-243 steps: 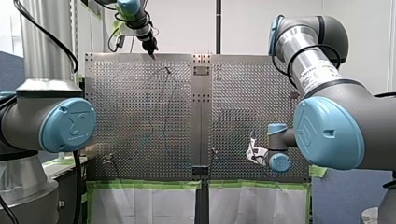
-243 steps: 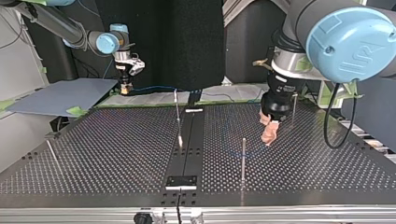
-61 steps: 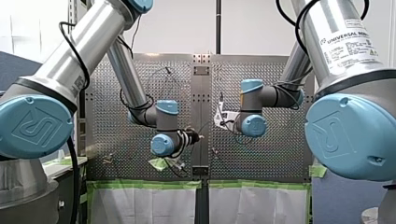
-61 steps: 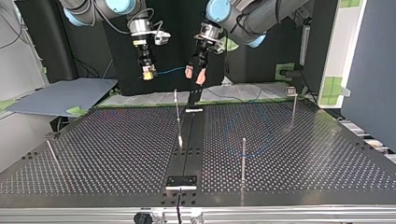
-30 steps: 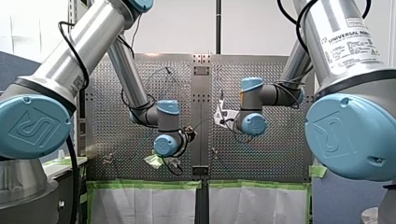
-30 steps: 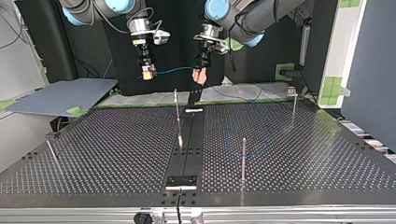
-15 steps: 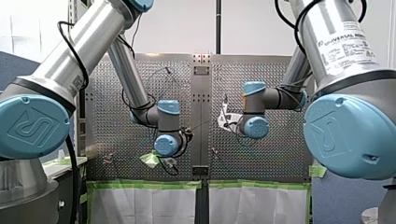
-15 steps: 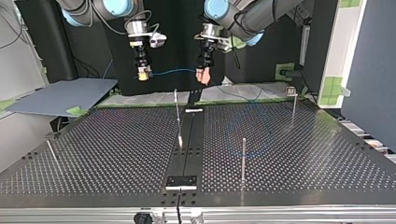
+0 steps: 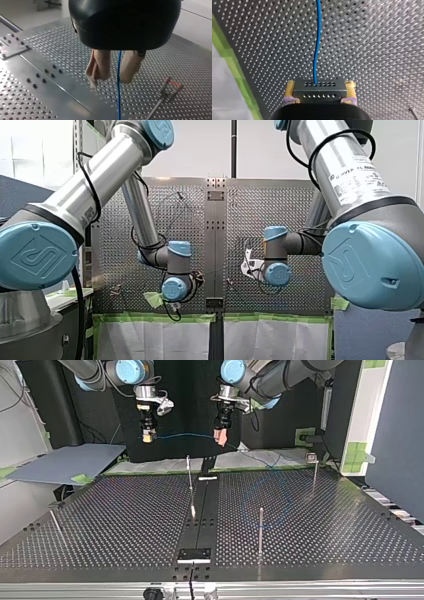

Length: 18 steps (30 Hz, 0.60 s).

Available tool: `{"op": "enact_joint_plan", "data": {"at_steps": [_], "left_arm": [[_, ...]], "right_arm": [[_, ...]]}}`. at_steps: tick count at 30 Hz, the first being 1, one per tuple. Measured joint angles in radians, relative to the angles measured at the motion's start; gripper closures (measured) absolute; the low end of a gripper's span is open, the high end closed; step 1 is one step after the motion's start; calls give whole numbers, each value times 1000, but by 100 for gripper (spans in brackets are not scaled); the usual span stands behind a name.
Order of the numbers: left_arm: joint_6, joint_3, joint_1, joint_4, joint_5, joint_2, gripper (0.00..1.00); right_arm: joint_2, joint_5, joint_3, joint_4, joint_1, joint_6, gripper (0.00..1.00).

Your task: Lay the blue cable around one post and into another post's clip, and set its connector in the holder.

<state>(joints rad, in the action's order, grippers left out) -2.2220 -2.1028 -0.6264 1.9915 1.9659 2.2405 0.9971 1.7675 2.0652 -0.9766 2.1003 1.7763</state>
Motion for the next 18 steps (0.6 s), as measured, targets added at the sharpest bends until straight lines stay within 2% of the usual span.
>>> {"op": "enact_joint_plan", "data": {"at_steps": [4, 11, 18], "left_arm": [[39, 0, 0, 2, 0, 10, 60], [80, 0, 0, -4, -1, 12, 60], [83, 22, 0, -6, -20, 20, 60]], "right_arm": [[-39, 5, -1, -35, -4, -1, 39], [-99, 7, -11, -87, -9, -1, 39], [-163, 7, -29, -107, -13, -2, 39]]}}
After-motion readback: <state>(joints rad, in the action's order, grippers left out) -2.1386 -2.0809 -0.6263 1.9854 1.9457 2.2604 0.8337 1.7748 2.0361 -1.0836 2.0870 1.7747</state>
